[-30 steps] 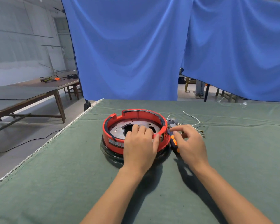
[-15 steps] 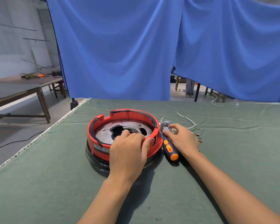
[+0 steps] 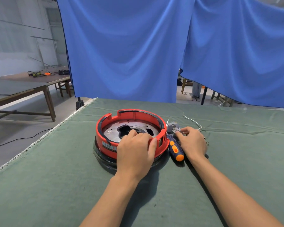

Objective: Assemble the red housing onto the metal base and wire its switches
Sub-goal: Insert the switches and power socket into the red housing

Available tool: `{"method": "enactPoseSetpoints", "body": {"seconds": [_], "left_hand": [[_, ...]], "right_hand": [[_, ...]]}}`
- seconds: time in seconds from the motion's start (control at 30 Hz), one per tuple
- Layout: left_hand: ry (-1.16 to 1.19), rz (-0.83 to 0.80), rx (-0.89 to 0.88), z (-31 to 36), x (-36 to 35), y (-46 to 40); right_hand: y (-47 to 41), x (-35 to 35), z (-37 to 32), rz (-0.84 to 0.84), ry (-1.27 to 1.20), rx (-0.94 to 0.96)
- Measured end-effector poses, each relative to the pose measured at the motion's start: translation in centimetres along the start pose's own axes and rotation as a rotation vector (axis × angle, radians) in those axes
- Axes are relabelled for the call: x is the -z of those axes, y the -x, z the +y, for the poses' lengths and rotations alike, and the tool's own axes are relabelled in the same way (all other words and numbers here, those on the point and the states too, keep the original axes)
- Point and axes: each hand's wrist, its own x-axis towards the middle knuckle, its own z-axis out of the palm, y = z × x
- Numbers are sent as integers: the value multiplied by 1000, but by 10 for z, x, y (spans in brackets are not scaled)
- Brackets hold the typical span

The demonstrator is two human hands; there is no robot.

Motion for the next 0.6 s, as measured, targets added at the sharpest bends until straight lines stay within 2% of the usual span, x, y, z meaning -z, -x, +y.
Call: {"method": "enactPoseSetpoints", "body": {"seconds": [0.07, 0.23, 0.33, 0.43, 0.6], "left_hand": [[12, 25, -8, 0, 2, 2], [39, 54, -8, 0, 6, 4], [44, 65, -4, 2, 8, 5], [49, 79, 70, 1, 13, 9], [48, 100, 162, -4, 22, 18]], "right_hand": [[4, 5, 0, -5, -126, -22], [23, 22, 5, -61, -675, -168], [36, 37, 3, -79, -871, -207], [50, 56, -8, -94, -1083, -349], [75, 74, -24, -379, -1321, -554]]}}
